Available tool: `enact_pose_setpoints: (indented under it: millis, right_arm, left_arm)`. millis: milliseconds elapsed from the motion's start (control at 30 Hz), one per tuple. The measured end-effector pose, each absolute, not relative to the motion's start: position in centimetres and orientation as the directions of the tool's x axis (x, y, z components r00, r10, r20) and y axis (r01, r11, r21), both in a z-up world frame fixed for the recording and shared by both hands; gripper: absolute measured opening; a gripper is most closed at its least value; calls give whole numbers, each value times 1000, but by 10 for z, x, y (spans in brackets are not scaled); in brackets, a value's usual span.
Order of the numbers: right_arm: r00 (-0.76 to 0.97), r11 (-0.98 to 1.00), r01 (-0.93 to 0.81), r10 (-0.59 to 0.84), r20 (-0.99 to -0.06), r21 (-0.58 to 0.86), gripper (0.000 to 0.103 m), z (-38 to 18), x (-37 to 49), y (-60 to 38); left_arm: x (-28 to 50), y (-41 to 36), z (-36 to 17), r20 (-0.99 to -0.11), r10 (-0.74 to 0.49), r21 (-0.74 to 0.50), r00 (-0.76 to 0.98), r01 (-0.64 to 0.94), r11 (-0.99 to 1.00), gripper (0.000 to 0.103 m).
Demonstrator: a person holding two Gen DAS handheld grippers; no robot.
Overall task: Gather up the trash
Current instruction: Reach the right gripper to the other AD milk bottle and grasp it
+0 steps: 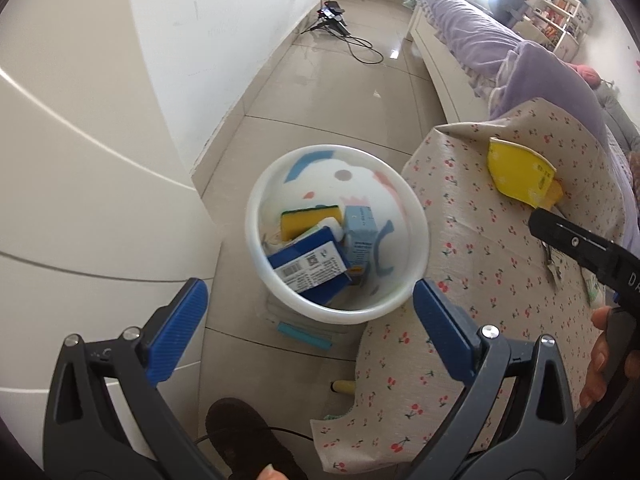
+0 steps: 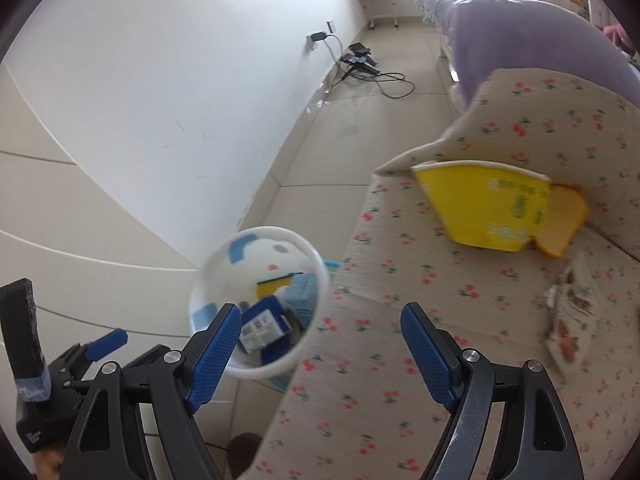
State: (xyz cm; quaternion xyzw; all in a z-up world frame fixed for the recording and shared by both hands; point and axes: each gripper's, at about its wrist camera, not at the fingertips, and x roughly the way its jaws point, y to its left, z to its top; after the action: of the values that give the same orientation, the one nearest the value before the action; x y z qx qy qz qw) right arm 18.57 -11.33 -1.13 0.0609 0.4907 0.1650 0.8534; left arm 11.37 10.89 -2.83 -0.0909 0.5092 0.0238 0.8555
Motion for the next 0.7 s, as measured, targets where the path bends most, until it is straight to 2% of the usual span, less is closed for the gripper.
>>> enact_pose_setpoints:
  millis: [700]
  right_arm:
    - [505,980,-54,194,-841,194,84,-4,160,-261]
  left_arm:
    - [126,9,-17,-867,-147,-162,475,10,987,102]
